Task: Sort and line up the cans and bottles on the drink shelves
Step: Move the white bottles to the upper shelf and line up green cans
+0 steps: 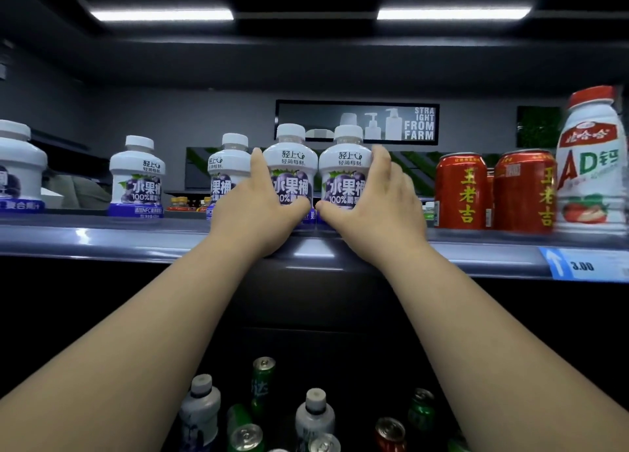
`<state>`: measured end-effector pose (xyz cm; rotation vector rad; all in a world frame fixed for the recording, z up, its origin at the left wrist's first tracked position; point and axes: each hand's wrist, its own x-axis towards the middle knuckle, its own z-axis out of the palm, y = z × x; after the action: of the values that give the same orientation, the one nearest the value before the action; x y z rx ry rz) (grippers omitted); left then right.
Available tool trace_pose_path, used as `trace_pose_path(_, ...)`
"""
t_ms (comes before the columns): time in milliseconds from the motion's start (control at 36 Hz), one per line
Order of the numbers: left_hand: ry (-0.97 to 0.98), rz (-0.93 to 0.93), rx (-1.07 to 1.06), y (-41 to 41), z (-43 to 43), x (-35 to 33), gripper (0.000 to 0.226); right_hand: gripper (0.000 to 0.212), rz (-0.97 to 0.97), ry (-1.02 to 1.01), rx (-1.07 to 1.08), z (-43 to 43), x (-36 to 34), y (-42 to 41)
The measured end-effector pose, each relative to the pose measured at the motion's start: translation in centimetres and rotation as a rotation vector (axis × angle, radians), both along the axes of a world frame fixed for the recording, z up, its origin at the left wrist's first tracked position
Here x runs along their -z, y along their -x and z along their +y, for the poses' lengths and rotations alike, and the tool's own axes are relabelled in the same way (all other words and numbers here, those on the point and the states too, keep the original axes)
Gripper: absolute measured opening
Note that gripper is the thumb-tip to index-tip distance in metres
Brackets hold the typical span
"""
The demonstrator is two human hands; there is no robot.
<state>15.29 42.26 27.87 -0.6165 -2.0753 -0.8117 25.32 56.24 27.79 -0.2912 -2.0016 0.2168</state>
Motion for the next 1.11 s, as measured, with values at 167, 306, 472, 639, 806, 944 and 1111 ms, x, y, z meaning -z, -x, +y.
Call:
trace_pose_path(167,0.117,0.163,0.091,-1.4,-2.4,3.2,0.088,0.067,0.300,-0.122,-0.352,-0.3,2.5,-1.3)
trace_pose_path(306,0.397,0.301,0.112,-1.9,-6.7,9.0,0.086,0.044,0.339,-0.455,-0.603,-3.0,10.9,-1.9)
trace_pose_path(472,0.426,0.240,0.196,-2.6,-12.1,15.8,0.068,0.054,-0.246,-0.196,-0.696,-5.3,20.4,1.4)
trace_pose_path(639,0.440,-0.153,0.091,0.4,-16.1,20.4,0.057,0.056,-0.657,0.022,-0.564,-6.6,23.3,5.8)
trace_pose_path(806,0.501,-0.419,0.053,5.7,-19.2,22.5,0.052,0.056,-0.769,0.127,-0.534,-7.7,24.9,10.6)
trace_pose_path(944,0.563,-0.473,0.081,9.9,-20.8,23.6,0.051,0.059,-0.818,0.226,-0.513,-9.2,26.0,14.8)
trace_pose_path(1111,0.650,-0.497,0.141,14.4,-21.6,25.0,0.052,0.070,-0.883,0.392,-0.454,-11.5,27.0,20.8)
